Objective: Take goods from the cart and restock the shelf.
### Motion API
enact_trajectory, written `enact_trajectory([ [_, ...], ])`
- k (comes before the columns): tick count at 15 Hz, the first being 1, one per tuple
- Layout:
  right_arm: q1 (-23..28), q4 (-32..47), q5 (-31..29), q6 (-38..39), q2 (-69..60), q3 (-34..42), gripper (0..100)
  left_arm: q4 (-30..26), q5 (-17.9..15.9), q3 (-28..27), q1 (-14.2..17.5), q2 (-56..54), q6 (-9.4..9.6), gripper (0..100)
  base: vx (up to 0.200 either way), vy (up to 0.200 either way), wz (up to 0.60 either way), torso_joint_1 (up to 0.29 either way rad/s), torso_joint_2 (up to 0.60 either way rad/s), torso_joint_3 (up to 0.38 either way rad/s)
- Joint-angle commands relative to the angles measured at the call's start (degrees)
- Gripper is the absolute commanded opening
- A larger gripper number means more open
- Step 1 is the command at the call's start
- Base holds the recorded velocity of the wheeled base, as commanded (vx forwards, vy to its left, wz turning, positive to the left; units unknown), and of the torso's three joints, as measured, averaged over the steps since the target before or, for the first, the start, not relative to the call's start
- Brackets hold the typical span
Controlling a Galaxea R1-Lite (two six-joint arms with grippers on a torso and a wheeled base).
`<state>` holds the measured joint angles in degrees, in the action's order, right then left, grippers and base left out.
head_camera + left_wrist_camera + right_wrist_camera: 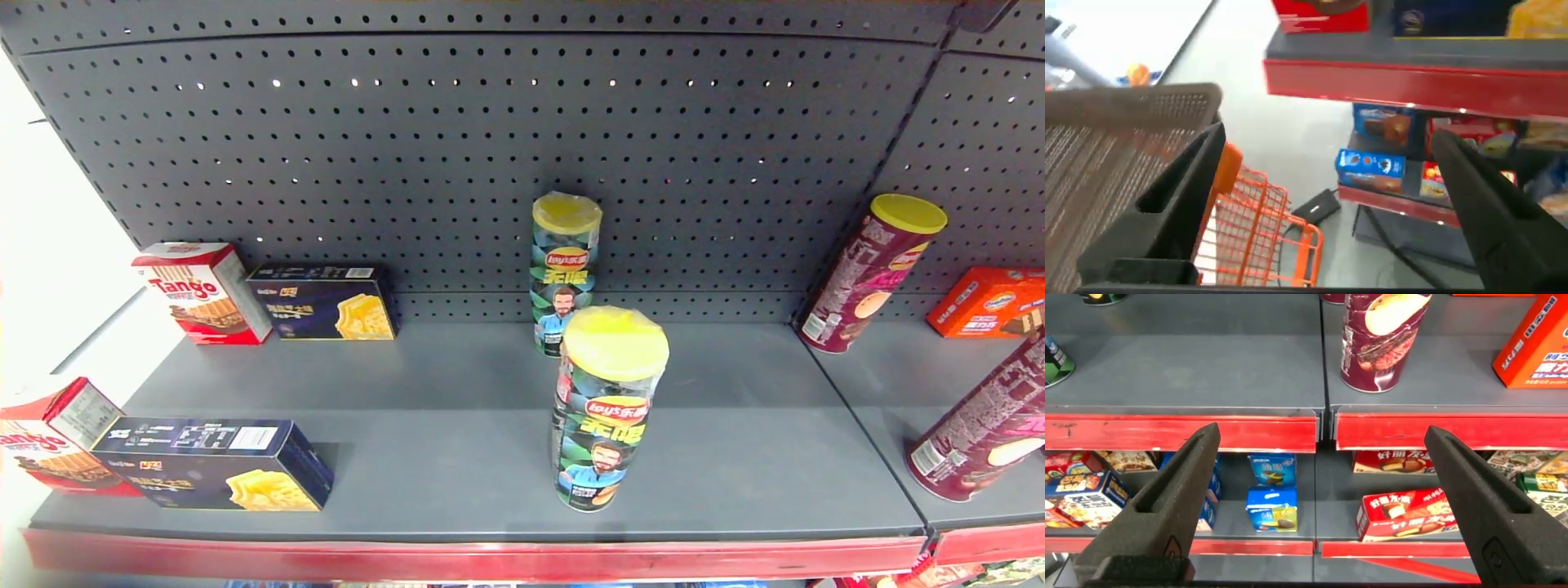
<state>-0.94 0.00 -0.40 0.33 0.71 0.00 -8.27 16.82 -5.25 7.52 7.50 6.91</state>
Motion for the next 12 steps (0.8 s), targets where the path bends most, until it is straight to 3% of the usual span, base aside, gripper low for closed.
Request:
enact_trajectory([
  [1, -0.03, 0.0, 0.05, 0.02, 0.08, -0.09, 100, 0.53, -7.33, 0.51, 3.9, -2.75, -5.42, 100, 0.0, 0.0, 0.0, 0.0, 0.0, 0.0],
  [2, -0.03, 0.09, 0.23, -0.07, 0.08, -0.09, 100, 0.53, -10.93, 0.42, 3.03, -2.31, -5.51, 100, 0.0, 0.0, 0.0, 0.0, 0.0, 0.0],
  [5, -0.03, 0.09, 0.23, -0.07, 0.08, -0.09, 100, 0.62, -14.1, 0.51, -0.75, -0.03, -4.36, 100, 0.0, 0.0, 0.0, 0.0, 0.0, 0.0],
  [6, -0.03, 0.09, 0.23, -0.07, 0.08, 0.0, 100, 0.62, -16.21, 0.51, -5.5, -0.03, -3.84, 100, 0.0, 0.0, 0.0, 0.0, 0.0, 0.0],
  [7, -0.03, 0.0, 0.23, -0.07, 0.08, -0.09, 100, 0.62, -16.21, 0.51, -9.19, -0.64, -3.84, 100, 0.0, 0.0, 0.0, 0.0, 0.0, 0.0],
  [8, -0.03, 0.0, 0.23, -0.07, 0.0, 0.0, 100, 0.71, -15.86, 0.6, -10.42, -2.75, -3.84, 100, 0.0, 0.0, 0.0, 0.0, 0.0, 0.0],
  [10, -0.03, 0.0, 0.23, -0.07, 0.08, 0.0, 100, 2.2, -14.89, 2.09, -9.72, -4.6, -3.66, 100, 0.0, 0.0, 0.0, 0.0, 0.0, 0.0],
  [11, -0.03, 0.0, 0.23, -0.07, 0.08, 0.0, 100, 8.0, -15.59, 5.25, -7.7, -7.15, -3.22, 100, 0.0, 0.0, 0.0, 0.0, 0.0, 0.0],
  [12, -0.03, 0.0, 0.23, -0.07, 0.08, 0.0, 100, 8.35, -16.74, 5.25, -7.7, -7.5, -1.9, 100, 0.0, 0.0, 0.0, 0.0, 0.0, 0.0],
])
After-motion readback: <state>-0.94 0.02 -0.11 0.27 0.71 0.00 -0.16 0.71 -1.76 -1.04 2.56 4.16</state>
